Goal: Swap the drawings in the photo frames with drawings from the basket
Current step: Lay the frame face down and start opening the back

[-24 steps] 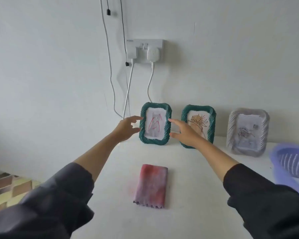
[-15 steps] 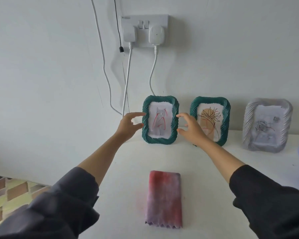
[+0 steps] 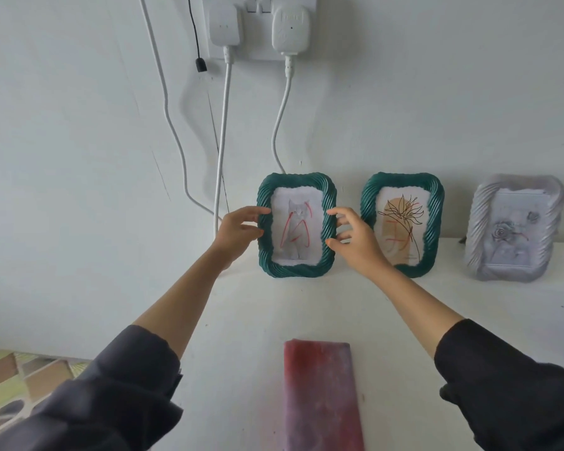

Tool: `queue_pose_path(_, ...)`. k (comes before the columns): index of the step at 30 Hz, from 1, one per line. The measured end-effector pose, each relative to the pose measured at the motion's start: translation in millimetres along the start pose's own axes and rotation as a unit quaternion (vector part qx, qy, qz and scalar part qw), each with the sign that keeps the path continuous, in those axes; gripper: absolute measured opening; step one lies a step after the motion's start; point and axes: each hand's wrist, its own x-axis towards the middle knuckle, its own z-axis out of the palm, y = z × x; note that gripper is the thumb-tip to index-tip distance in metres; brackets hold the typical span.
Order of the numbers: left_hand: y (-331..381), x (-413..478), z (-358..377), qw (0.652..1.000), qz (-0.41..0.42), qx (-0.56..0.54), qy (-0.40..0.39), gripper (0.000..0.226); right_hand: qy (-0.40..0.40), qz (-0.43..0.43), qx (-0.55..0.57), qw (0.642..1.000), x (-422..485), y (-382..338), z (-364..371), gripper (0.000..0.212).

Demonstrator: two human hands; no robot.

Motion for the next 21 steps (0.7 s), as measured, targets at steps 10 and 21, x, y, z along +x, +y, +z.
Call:
queue_pose_path(10,26.6,-30.5,5.5,0.991,0.059,-0.11,0.056,0.035,-0.018,-0.027,0.063,0.997,-28.7,-31.8,-31.3,0.05)
queue_pose_path(21,74.3,-99.7,71.2,0.988,0.08,-0.131,0.012,0.037,0.022,-0.046,0.118,0.992,-112.4,-37.3,-118.0,0.044)
